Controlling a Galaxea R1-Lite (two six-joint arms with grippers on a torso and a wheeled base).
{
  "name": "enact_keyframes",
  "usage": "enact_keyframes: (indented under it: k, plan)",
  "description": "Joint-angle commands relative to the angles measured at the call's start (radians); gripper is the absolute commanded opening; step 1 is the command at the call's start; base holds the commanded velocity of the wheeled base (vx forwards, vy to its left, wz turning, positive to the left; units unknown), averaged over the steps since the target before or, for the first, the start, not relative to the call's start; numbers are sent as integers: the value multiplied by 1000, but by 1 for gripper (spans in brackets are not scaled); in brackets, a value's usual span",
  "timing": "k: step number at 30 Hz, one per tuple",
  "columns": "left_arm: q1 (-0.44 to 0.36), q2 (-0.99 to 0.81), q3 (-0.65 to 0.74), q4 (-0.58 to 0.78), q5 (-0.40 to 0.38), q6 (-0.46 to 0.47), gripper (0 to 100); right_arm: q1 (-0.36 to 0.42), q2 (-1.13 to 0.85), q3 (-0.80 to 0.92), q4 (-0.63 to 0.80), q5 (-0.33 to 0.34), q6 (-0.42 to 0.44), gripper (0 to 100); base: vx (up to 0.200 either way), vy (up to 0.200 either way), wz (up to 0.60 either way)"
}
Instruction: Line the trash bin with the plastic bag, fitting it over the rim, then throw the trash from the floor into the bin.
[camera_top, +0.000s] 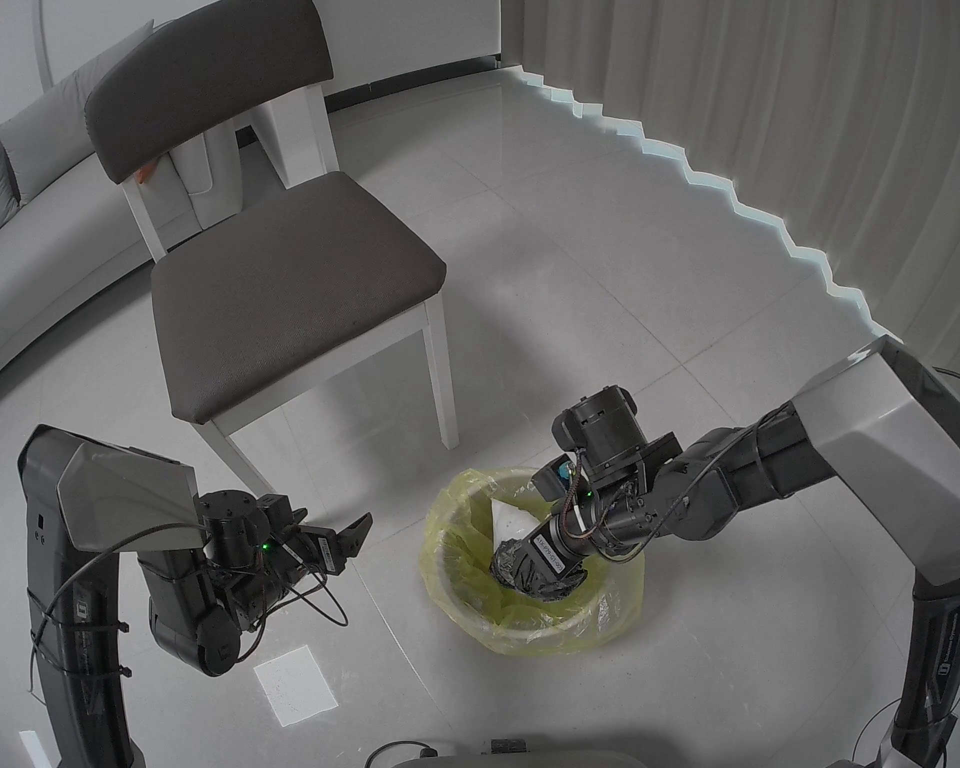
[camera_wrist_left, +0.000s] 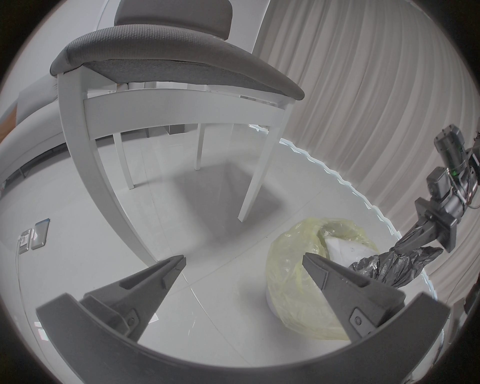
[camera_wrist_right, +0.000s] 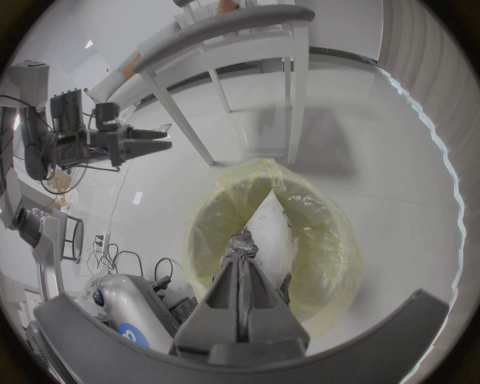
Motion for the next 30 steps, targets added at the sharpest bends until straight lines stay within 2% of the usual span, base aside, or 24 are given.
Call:
enact_keyframes:
  k: [1,14,28,29,30]
  plan:
    - [8,1,3,-18,0,-1,100,-14,64,-25,2,1,0,0,0,0,0]
    - [8,4,21,-18,0,-3,100,24,268,-169,2,-26,4,0,0,0,0]
    - [5,28,9,-18,-15,-4,100,10,296,-191,-8,-52,0,0,0,0,0]
    - [6,30,9,-18,-15,-4,100,10,296,-191,-11,-52,1,100,0,0,0]
    - [5,34,9,-18,-15,-4,100,10,294,-191,-15,-52,9,100,0,0,0]
